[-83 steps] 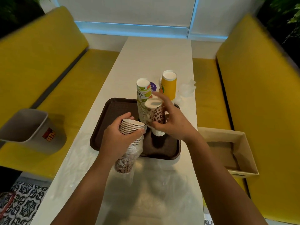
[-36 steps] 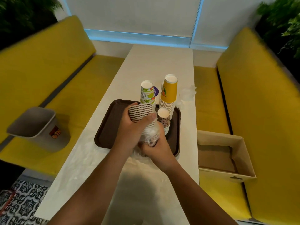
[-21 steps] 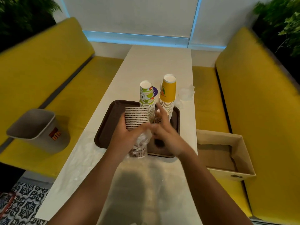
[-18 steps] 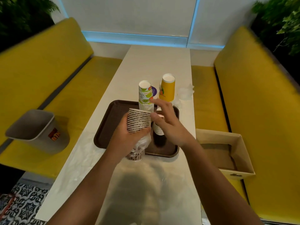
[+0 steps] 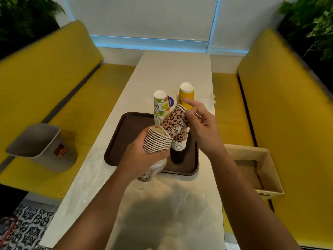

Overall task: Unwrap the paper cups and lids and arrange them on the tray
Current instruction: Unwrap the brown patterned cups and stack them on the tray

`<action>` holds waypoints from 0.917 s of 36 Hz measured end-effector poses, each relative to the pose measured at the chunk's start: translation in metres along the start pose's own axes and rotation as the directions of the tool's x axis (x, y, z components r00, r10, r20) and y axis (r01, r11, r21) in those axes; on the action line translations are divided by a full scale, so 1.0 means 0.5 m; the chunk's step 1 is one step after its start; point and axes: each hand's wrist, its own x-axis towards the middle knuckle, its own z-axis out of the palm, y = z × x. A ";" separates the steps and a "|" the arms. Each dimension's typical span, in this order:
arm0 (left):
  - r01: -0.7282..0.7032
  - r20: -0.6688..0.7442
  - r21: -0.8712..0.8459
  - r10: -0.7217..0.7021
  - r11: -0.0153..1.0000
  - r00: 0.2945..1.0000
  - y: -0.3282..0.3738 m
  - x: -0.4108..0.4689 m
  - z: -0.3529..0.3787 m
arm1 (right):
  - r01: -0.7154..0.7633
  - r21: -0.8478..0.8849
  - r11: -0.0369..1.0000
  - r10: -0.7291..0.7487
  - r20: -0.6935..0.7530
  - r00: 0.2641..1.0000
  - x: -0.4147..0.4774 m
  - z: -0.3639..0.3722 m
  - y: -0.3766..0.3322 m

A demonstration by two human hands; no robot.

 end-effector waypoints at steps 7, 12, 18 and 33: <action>0.012 0.006 -0.003 -0.012 1.000 1.000 -0.001 0.008 0.009 | -0.093 -0.057 0.994 0.101 0.154 0.983 -0.001 -0.007 0.003; 0.034 -0.072 -0.034 -0.037 0.999 0.997 -0.010 0.015 0.003 | -0.194 -0.068 0.979 0.205 0.216 0.955 -0.004 -0.044 -0.009; 0.031 -0.140 -0.080 -0.042 0.996 0.989 -0.011 0.029 0.000 | -0.217 -0.184 0.959 0.278 0.443 0.853 -0.008 -0.038 -0.010; 0.100 -0.170 -0.114 -0.118 0.988 0.978 -0.006 0.036 0.008 | -0.119 -0.702 0.703 0.103 -0.065 0.993 0.029 0.013 0.157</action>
